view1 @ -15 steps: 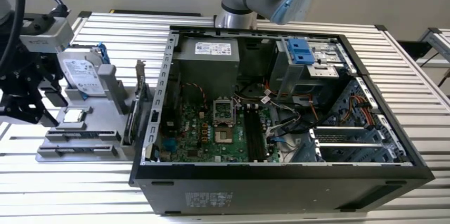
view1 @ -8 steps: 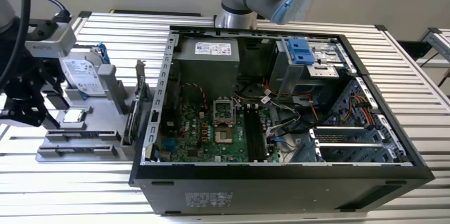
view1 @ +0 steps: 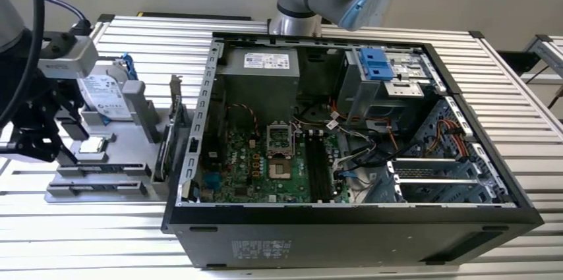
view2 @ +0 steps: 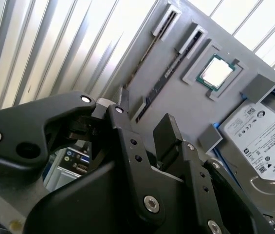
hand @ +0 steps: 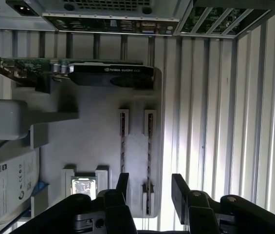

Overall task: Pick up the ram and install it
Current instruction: 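Pick up the ram and move it above insertion slot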

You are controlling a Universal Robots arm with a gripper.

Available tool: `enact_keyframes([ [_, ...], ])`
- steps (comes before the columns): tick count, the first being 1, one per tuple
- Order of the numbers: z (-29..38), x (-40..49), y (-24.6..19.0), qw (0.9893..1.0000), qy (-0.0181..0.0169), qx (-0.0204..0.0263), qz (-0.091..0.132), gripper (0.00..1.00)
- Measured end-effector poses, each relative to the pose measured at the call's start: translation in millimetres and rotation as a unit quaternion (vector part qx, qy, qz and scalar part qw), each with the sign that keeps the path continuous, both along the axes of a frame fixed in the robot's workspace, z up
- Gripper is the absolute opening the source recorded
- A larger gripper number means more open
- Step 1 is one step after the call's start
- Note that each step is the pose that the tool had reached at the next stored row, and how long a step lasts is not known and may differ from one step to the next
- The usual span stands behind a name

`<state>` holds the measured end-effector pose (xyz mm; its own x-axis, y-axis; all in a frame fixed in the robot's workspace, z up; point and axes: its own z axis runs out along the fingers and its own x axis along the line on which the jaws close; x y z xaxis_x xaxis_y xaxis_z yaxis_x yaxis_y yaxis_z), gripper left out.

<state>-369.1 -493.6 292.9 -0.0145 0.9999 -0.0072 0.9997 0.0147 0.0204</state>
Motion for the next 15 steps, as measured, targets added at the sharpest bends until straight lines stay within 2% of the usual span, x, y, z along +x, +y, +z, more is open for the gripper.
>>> enact_keyframes([
  [15,-14.8,0.0,0.0,1.0,0.002,0.0,0.0,1.0],
])
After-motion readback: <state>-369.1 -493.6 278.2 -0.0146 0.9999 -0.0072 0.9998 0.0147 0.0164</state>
